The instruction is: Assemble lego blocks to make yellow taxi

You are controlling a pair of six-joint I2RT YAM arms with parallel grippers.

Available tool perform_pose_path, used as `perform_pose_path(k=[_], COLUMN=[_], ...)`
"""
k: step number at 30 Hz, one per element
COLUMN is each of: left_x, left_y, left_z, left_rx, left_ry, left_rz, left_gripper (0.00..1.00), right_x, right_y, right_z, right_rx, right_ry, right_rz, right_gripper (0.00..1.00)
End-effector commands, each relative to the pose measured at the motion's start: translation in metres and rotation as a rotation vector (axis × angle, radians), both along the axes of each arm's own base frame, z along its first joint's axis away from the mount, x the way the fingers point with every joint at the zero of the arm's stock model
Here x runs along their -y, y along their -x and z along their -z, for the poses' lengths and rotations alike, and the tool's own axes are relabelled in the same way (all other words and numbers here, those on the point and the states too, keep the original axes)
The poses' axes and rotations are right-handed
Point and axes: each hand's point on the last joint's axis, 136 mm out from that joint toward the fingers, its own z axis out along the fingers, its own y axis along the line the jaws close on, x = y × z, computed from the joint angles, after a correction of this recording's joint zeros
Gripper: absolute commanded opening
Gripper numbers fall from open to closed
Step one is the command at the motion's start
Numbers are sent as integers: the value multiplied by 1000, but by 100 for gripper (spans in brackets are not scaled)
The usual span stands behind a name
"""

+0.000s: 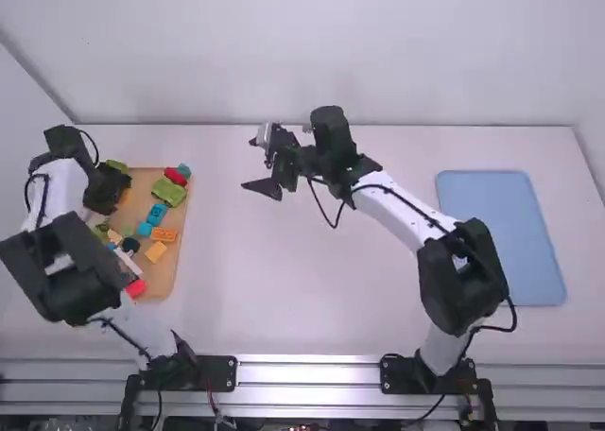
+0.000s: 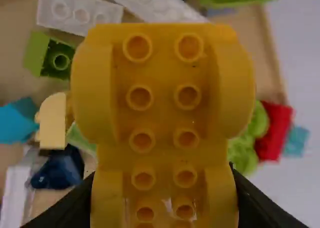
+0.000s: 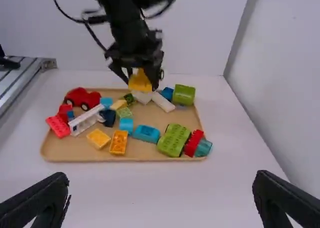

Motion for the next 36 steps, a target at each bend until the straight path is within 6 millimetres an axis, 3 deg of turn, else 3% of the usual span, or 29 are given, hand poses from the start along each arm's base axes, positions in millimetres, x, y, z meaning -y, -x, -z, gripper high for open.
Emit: perform_pose_path(k=[1,4,6,8,9,12,14,15,19,23,25,29,31,36], left_x=[43,71,130,154,176,204,230,242,279,328,349,384,390,403], left_y=[0,-2,-3,-1,2,8,5,5,12,22,28,51,53,54], left_z=[-14,-17,-15,-12,-10,-5,0,3,14,31,42,69,82,111], left_rx=[7,15,30,28,16,-7,-12,-15,-30,-42,-47,-102,-144,-234], left_ry=[-103,-160,-209,-214,-219,-220,-232,-242,-263,-313,-327,-372,-414,-545], left_rz=[268,461,843,976,1093,1219,1307,1352,1554,1818,1943,2246,2323,2486], left_gripper=[12,16,19,21,22,18,5,4,4,5,7,10,10,12], right_x=[5,11,24,31,41,58,73,79,96,121,131,144,148,164], right_y=[8,7,8,11,16,22,30,35,44,44,56,85,96,99], right_z=[-21,-23,-28,-32,-37,-43,-46,-48,-51,-52,-55,-60,-62,-66], right_rx=[19,16,22,31,34,44,55,57,59,27,46,136,167,150], right_ry=[-19,-9,14,27,45,74,107,120,137,128,105,59,39,-25], right_rz=[-7,10,26,28,33,45,49,49,80,225,247,258,273,470], right_gripper=[98,98,98,98,98,98,98,98,98,98,98,98,98,98])
